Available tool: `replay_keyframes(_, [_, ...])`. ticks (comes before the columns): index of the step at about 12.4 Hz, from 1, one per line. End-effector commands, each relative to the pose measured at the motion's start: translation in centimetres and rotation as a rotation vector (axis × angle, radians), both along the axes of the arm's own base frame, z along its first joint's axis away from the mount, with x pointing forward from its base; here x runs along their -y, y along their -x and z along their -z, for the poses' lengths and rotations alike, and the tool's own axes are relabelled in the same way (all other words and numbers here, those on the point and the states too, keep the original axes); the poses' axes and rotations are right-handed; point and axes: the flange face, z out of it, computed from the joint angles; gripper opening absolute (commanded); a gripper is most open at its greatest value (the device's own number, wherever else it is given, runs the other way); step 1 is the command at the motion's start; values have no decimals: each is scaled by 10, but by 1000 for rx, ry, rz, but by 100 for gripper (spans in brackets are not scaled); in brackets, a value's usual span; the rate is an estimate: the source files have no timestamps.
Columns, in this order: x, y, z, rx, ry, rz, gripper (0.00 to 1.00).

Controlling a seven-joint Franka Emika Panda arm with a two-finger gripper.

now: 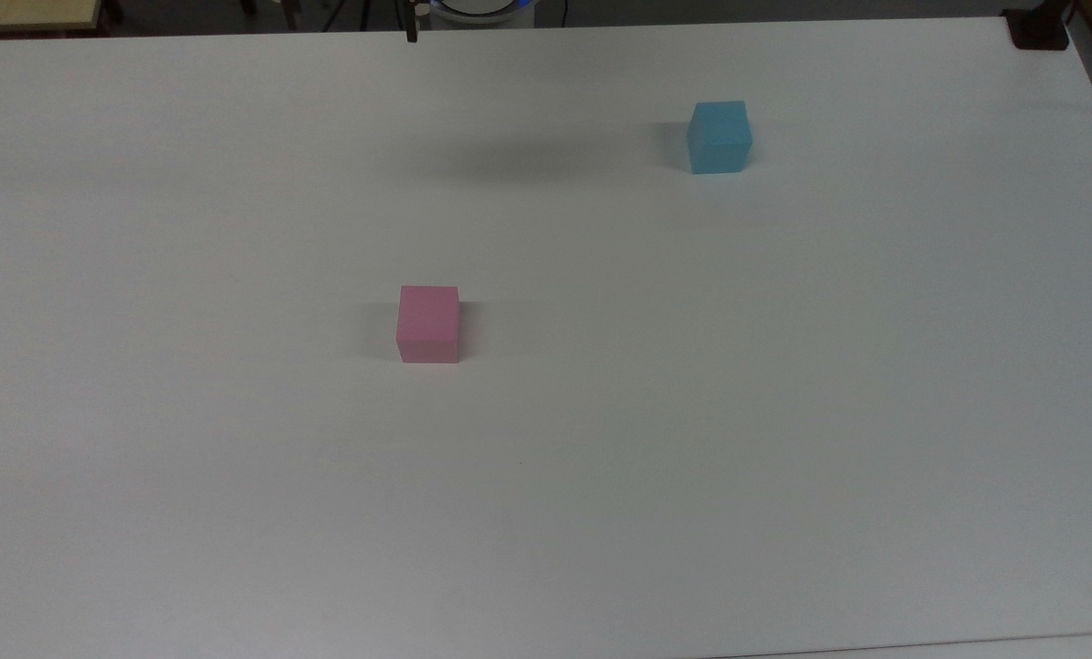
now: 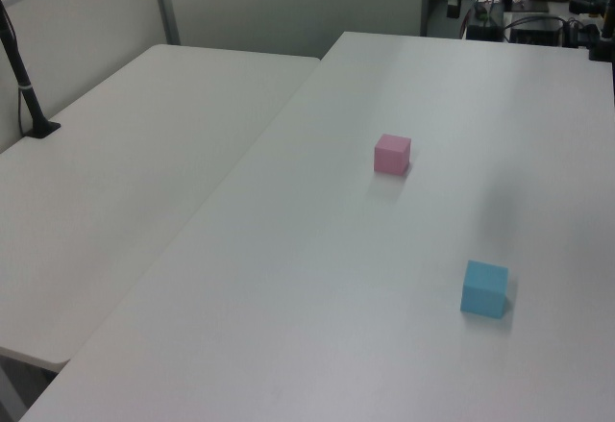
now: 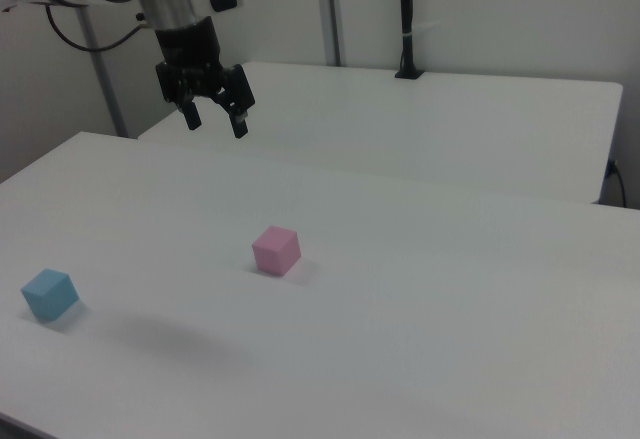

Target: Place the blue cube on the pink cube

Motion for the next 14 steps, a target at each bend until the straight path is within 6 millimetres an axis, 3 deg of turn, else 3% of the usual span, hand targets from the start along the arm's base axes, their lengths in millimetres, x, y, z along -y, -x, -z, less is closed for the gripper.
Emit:
replay_keyframes(1, [-1,3,-3,17,-20,-8,100])
replay_keyframes(14, [-2,3,-1,18,-21,4,100])
